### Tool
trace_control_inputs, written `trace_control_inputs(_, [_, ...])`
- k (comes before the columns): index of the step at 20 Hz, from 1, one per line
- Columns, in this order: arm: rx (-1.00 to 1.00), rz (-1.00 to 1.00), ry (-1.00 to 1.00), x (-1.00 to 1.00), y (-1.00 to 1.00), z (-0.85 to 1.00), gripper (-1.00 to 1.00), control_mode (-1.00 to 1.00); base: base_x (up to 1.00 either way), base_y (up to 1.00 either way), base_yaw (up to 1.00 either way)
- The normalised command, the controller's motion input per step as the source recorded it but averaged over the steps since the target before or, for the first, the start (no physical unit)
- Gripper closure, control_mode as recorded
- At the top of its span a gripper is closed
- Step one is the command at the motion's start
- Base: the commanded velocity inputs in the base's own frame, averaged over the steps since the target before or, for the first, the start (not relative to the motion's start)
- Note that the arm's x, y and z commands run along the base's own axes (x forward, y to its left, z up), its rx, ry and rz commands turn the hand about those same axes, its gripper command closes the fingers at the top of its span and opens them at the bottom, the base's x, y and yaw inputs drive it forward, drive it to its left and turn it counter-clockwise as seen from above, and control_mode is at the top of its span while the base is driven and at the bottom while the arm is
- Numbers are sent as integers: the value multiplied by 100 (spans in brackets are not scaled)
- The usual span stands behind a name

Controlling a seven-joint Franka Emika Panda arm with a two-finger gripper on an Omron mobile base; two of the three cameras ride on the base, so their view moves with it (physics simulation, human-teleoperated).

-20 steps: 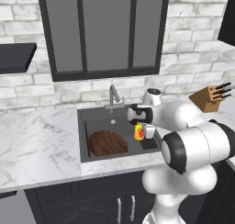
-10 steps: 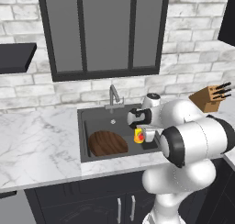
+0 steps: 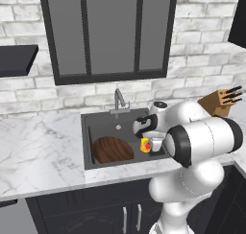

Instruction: Remove the potato and sweet potato from the sink. Then move the bowl and cup from the counter to the sink for washing.

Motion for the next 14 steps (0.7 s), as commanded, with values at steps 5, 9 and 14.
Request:
trace_control_inputs(5, [0, 2, 0, 5, -3, -18, 100, -100, 0, 0, 0])
trace_control_inputs(9, [0, 2, 0, 6, -3, -18, 100, -100, 0, 0, 0])
trace_control_inputs(14, [0, 1, 0, 6, -1, -19, 100, -100, 0, 0, 0])
